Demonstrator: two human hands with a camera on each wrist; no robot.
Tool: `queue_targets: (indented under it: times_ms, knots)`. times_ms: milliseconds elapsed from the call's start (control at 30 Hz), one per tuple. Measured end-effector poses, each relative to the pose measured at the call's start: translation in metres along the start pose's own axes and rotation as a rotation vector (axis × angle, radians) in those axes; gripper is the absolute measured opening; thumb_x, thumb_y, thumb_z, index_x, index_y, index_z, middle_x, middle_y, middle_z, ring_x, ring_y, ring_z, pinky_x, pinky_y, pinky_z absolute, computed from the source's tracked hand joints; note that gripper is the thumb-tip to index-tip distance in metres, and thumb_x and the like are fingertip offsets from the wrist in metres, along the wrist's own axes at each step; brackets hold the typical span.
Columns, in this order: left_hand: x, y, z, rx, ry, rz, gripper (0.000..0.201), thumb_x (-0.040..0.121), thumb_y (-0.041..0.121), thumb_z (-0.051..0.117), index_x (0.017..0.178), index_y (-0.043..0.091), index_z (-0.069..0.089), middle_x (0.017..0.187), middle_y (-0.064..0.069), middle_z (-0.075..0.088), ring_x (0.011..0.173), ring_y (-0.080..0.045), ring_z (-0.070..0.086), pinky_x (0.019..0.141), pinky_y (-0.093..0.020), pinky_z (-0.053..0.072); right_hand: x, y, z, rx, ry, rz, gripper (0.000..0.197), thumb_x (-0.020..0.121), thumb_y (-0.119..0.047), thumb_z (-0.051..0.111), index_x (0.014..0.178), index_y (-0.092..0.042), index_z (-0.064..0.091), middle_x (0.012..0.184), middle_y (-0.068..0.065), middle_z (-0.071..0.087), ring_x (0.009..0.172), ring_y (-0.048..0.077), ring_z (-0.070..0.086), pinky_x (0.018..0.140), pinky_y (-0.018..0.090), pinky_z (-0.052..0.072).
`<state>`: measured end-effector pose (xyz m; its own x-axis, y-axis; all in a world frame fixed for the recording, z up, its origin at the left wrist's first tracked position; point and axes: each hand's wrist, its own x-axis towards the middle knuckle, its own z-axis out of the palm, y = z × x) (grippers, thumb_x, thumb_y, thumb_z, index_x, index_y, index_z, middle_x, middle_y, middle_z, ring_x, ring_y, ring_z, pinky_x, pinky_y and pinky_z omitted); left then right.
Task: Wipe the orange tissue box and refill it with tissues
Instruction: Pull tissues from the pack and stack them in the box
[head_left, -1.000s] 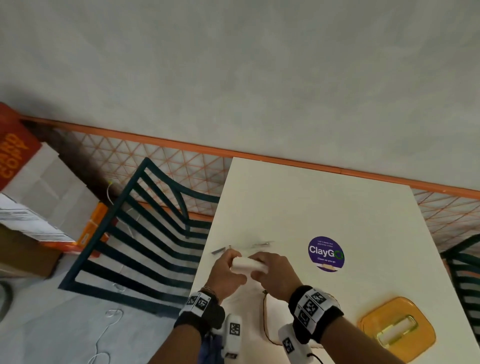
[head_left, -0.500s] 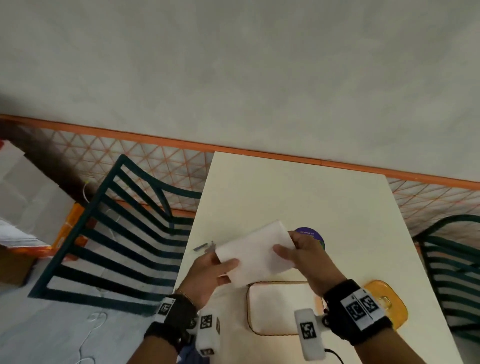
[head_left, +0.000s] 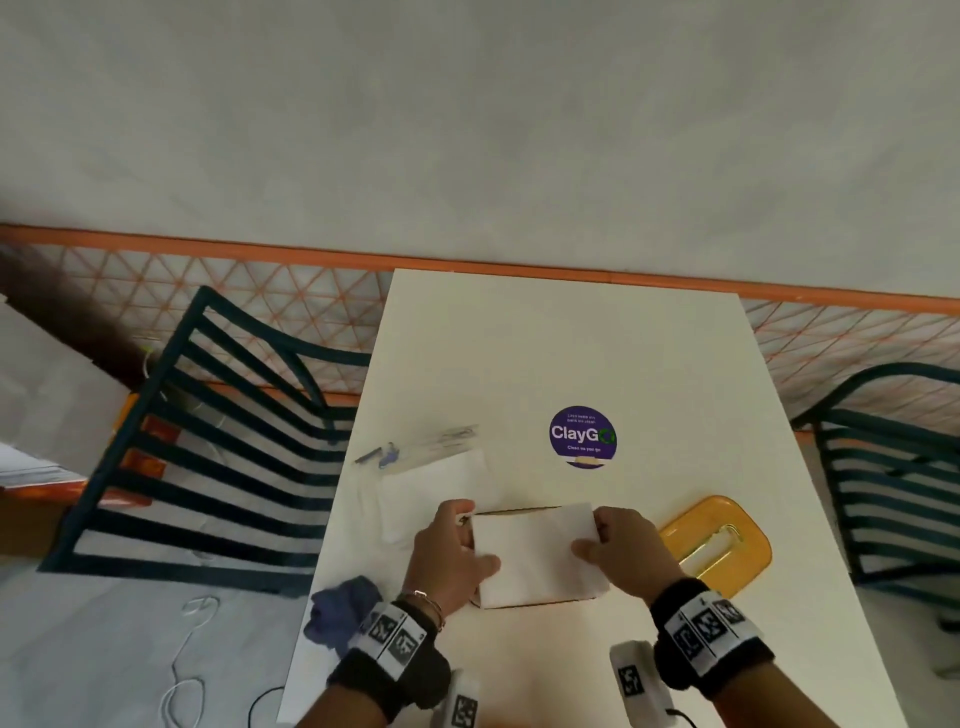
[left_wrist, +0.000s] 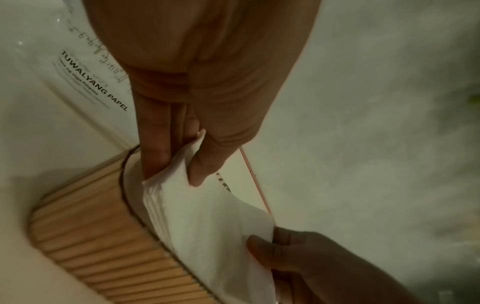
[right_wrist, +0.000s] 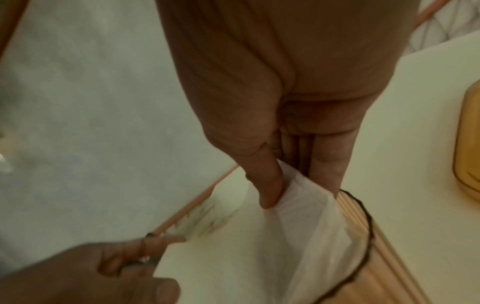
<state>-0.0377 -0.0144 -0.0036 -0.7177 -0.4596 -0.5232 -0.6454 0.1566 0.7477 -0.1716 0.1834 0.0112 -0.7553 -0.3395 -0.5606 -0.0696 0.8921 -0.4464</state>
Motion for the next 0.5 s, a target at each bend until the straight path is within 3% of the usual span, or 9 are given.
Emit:
queue_targets:
  times_ms: [100, 233, 367, 433, 500]
  knots:
    - [-0.006, -0.001, 0.009, 0.048, 0.045, 0.031, 0.074, 0.079, 0.010, 0.082, 0.141, 0.025, 0.045, 0.106, 0.004, 0.067, 0.091, -0.009, 0.067, 0.064, -0.007, 0.051, -0.002, -0.002, 0.002, -0.033, 0.024, -0.021, 0.011, 0.092, -0.026, 0.068, 0.095, -0.017, 0.063, 0.090, -0.002, 0.062, 0.078, 0.013, 0.054, 0.057, 0.016, 0.035]
    - [-0.010, -0.001, 0.014, 0.094, 0.114, 0.057, 0.075, 0.079, 0.006, 0.079, 0.142, 0.026, 0.043, 0.113, -0.002, 0.070, 0.094, -0.011, 0.069, 0.089, -0.026, 0.059, -0.002, -0.002, 0.003, -0.045, 0.040, -0.016, 0.024, 0.091, -0.025, 0.070, 0.110, -0.011, 0.066, 0.096, 0.000, 0.060, 0.083, 0.016, 0.054, 0.055, 0.013, 0.032]
    - [-0.012, 0.001, 0.016, 0.132, 0.169, 0.059, 0.073, 0.080, 0.006, 0.076, 0.142, 0.025, 0.043, 0.115, -0.004, 0.070, 0.097, -0.015, 0.069, 0.089, -0.025, 0.058, 0.002, 0.002, 0.006, -0.075, 0.021, -0.026, 0.034, 0.087, -0.025, 0.074, 0.118, -0.011, 0.068, 0.108, 0.007, 0.068, 0.081, 0.018, 0.054, 0.052, 0.013, 0.031]
    - [-0.014, 0.002, 0.017, 0.146, 0.190, 0.051, 0.072, 0.081, 0.007, 0.076, 0.142, 0.025, 0.043, 0.116, -0.005, 0.070, 0.099, -0.016, 0.069, 0.090, -0.028, 0.058, 0.003, 0.001, 0.007, -0.096, 0.020, -0.034, 0.033, 0.085, -0.025, 0.076, 0.114, -0.010, 0.069, 0.106, 0.009, 0.069, 0.079, 0.019, 0.054, 0.056, 0.018, 0.036]
    - [-0.014, 0.002, 0.019, 0.173, 0.196, 0.045, 0.073, 0.080, 0.009, 0.076, 0.142, 0.026, 0.042, 0.118, -0.004, 0.069, 0.101, -0.017, 0.068, 0.092, -0.032, 0.058, 0.002, -0.002, 0.007, -0.122, 0.025, -0.036, 0.031, 0.084, -0.025, 0.077, 0.110, -0.010, 0.070, 0.103, 0.010, 0.071, 0.080, 0.021, 0.058, 0.067, 0.026, 0.048]
